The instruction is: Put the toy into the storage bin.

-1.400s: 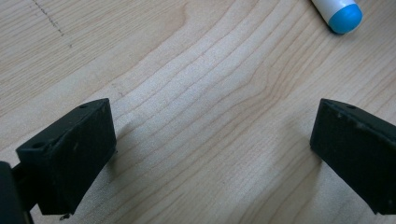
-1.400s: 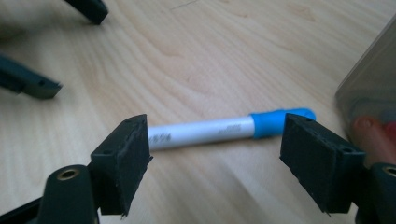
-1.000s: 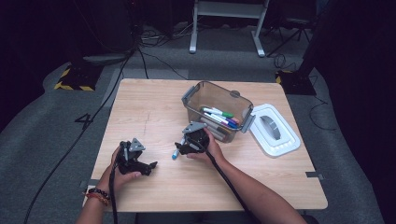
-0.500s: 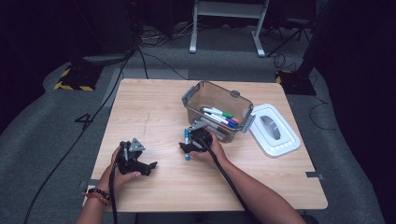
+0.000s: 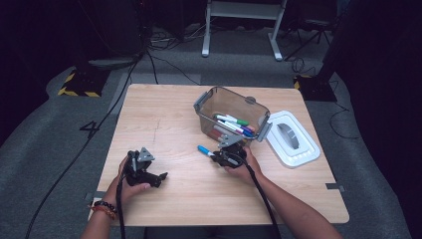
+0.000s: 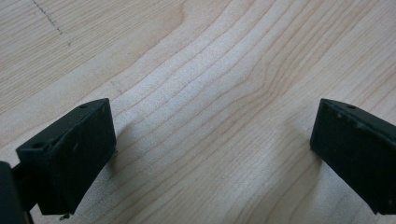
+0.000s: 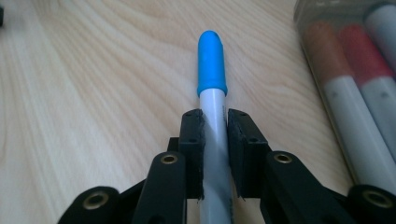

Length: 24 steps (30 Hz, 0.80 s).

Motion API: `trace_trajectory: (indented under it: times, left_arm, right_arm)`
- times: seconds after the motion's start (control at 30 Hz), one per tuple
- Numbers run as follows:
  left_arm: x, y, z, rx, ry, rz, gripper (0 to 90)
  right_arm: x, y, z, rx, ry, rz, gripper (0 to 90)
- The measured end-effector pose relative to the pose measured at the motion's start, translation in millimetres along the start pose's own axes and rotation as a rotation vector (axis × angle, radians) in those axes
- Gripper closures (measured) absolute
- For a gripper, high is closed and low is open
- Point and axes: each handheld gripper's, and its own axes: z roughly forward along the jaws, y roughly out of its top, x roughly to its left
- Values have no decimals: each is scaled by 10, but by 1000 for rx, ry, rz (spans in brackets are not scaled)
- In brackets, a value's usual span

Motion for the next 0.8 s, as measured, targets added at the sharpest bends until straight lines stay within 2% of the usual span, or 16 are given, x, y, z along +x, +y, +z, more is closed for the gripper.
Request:
trace_trajectory:
  times: [0.07, 0.23, 0.37, 0.57, 0.7, 0.8]
  left_arm:
    - [1, 0, -1, 0, 1, 3, 5]
    - [0, 0, -1, 0, 2, 0, 5]
    - [-1, 0, -1, 0, 2, 0, 5]
    - [-1, 0, -1, 0, 2, 0, 5]
    - [-1, 0, -1, -1, 2, 0, 5]
    - [-2, -1, 0, -1, 1, -3, 5]
  right_arm:
    - [-10, -26, -35, 6, 4, -7, 766]
    - [-42, -242, -276, 25, 49, -23, 765]
    - [-44, -381, -436, 43, 60, -42, 765]
    - [-25, -583, -648, 51, 69, -65, 763]
    - [-16, -713, -782, 56, 66, -61, 760]
    - [9, -767, -841, 60, 63, -67, 716]
